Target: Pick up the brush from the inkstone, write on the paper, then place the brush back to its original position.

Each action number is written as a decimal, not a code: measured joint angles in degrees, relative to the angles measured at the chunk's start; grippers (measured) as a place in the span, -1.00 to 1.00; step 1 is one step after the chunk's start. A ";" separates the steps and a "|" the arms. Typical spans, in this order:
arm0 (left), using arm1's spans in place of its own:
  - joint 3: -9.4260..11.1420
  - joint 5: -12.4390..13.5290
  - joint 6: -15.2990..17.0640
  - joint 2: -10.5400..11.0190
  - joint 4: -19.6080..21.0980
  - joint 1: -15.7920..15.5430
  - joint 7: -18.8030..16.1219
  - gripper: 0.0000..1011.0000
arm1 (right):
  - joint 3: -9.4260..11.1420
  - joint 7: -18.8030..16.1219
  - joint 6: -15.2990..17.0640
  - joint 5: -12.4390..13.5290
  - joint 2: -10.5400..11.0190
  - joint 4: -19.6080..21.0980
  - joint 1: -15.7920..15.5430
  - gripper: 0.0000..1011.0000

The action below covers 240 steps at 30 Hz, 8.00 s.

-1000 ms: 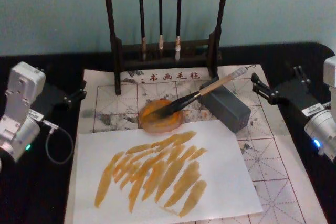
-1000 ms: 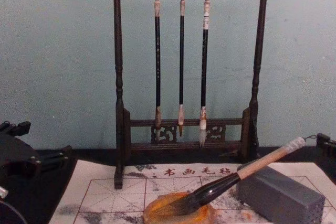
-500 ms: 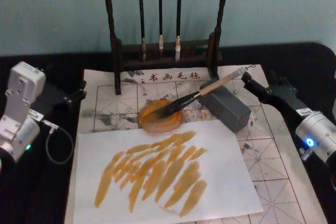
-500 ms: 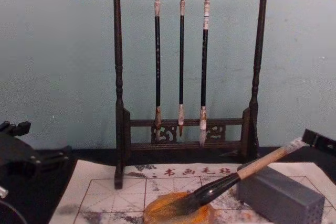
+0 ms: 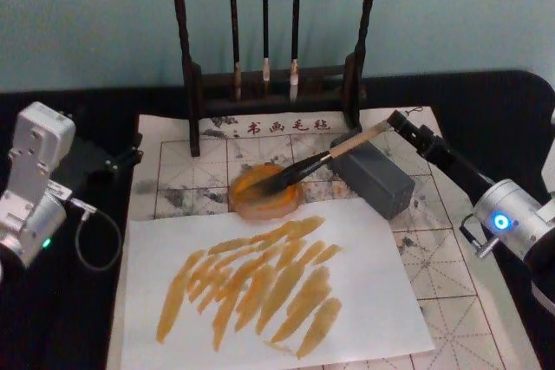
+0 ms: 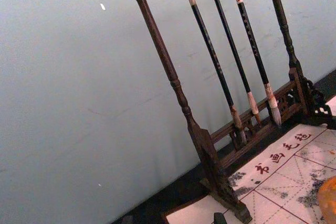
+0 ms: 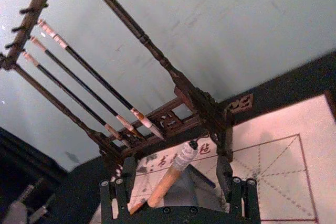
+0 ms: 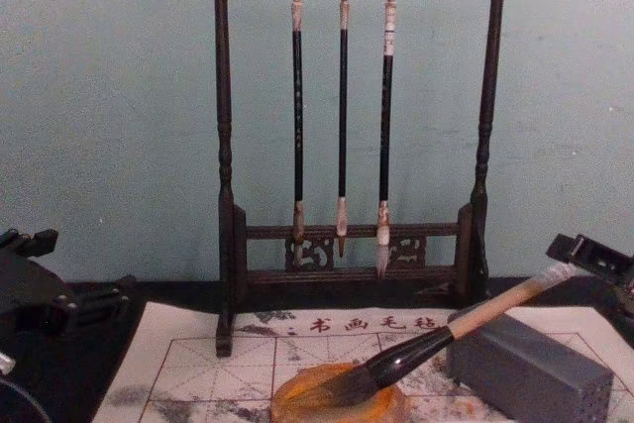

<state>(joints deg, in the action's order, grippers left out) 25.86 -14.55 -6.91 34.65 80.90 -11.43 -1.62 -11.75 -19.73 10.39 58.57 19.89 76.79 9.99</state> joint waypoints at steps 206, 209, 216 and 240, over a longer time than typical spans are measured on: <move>0.00 0.00 0.00 0.00 0.00 0.00 0.00 0.98 | -15.29 -10.94 4.80 22.96 2.52 -13.14 14.92 -0.61; 0.00 0.00 0.00 0.00 0.00 0.00 0.00 0.98 | -16.09 -11.52 4.79 22.61 2.68 -13.07 15.15 -0.61; 0.00 0.00 0.00 0.00 0.00 0.00 0.00 0.98 | -18.94 -12.85 4.00 20.82 3.17 -12.72 15.86 -0.61; 0.00 0.00 0.00 0.00 0.00 0.00 0.00 0.98 | -23.75 -15.94 -0.19 11.73 2.31 -12.98 17.85 -0.61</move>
<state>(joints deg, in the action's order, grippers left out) 25.86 -14.55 -6.91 34.65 80.90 -11.43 -1.62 -35.50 -35.67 10.20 70.30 22.20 63.81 27.84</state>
